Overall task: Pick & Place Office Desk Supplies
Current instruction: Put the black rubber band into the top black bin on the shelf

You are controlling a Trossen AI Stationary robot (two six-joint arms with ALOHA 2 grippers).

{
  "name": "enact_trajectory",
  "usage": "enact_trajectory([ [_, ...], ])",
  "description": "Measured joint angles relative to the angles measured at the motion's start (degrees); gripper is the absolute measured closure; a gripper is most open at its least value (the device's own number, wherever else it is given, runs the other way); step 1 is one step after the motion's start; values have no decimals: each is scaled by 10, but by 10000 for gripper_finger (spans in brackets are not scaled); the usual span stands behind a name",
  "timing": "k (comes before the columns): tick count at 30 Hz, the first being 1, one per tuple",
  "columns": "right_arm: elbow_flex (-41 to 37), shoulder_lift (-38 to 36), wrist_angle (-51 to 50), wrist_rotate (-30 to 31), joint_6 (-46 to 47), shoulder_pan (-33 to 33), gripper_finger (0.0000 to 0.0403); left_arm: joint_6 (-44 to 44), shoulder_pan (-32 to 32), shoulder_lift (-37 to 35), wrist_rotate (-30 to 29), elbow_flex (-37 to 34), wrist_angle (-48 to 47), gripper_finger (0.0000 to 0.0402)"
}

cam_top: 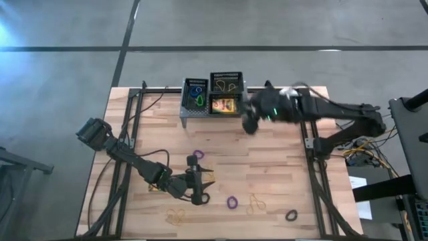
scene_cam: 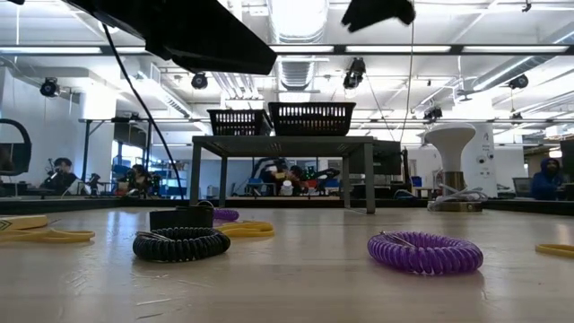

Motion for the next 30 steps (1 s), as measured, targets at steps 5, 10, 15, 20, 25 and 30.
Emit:
enact_trajectory([
  [5, -95, -42, 27, 106, 41, 151, 295, -16, 0, 0, 0, 0, 3, 197],
  [10, -208, -47, 97, 149, 104, 297, 303, -41, 0, 0, 0, 0, 5, 197],
  [15, -282, -4, 209, 152, 107, 422, 309, -60, 0, 0, 0, 0, 5, 197],
  [20, -291, 77, 290, 173, 124, 498, 308, -62, 0, 0, 0, 0, 5, 197],
  [25, -275, 167, 312, 178, 164, 516, 307, -88, -2, 0, 5, 1, 5, 197],
  [30, -255, 254, 311, 179, 186, 516, 307, -90, -20, 0, 13, 11, 4, 197],
])
